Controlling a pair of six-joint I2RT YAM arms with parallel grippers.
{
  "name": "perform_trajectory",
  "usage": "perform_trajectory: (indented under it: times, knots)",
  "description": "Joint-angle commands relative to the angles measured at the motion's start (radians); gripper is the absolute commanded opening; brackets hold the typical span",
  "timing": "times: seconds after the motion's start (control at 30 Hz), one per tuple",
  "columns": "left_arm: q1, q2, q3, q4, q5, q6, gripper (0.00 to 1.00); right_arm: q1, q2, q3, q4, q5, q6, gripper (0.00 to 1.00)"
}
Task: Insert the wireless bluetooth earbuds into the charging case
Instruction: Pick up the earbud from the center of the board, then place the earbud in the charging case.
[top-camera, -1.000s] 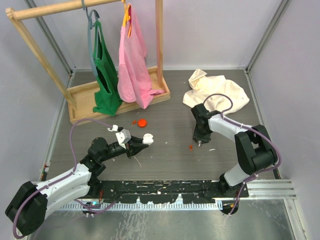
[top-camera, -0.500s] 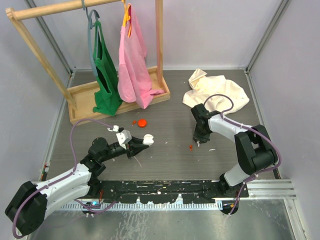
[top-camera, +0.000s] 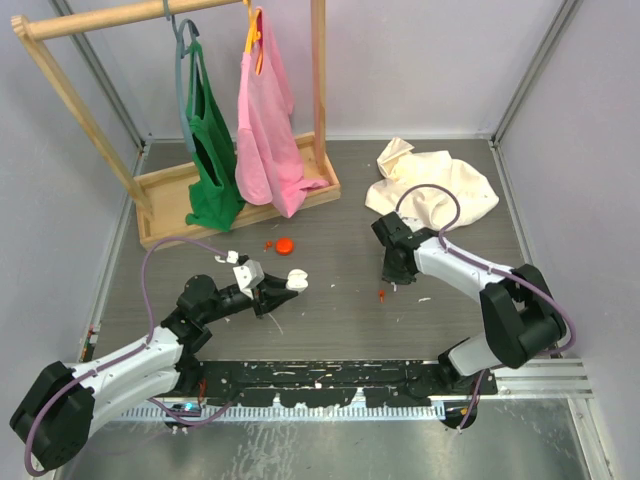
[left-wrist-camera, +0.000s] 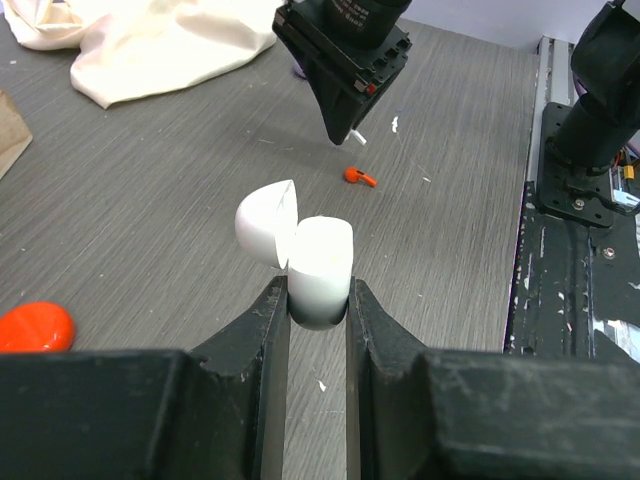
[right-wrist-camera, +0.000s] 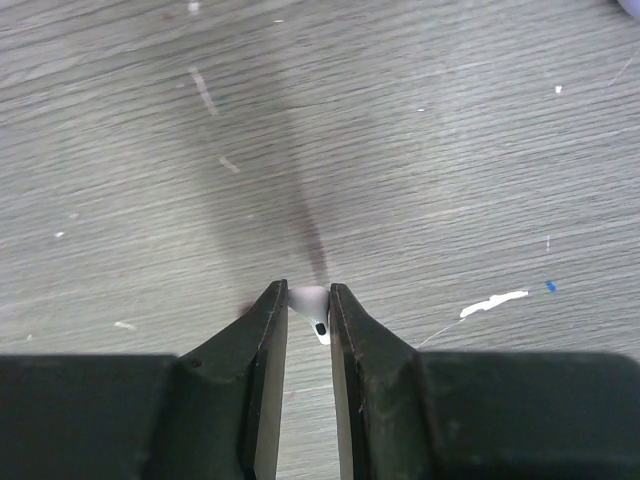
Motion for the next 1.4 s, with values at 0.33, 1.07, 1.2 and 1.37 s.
perform_trajectory:
  times: [0.33, 1.07, 1.2, 1.37]
  knots:
    - [-0.004, -0.019, 0.010, 0.104, -0.025, 0.022, 0.11, 0.276, -0.203, 0.102, 0.187, 0.168, -0.059, 0.24]
    - [-0.006, -0.086, -0.011, 0.257, -0.116, 0.068, 0.13, 0.516, -0.462, -0.023, 0.788, -0.009, -0.314, 0.21]
    - [-0.005, -0.083, 0.002, 0.261, -0.120, 0.057, 0.13, 0.543, -0.465, -0.044, 0.879, -0.080, -0.333, 0.21]
    - [-0.006, -0.070, 0.010, 0.281, -0.113, 0.039, 0.13, 0.583, -0.451, -0.058, 0.965, -0.105, -0.365, 0.22]
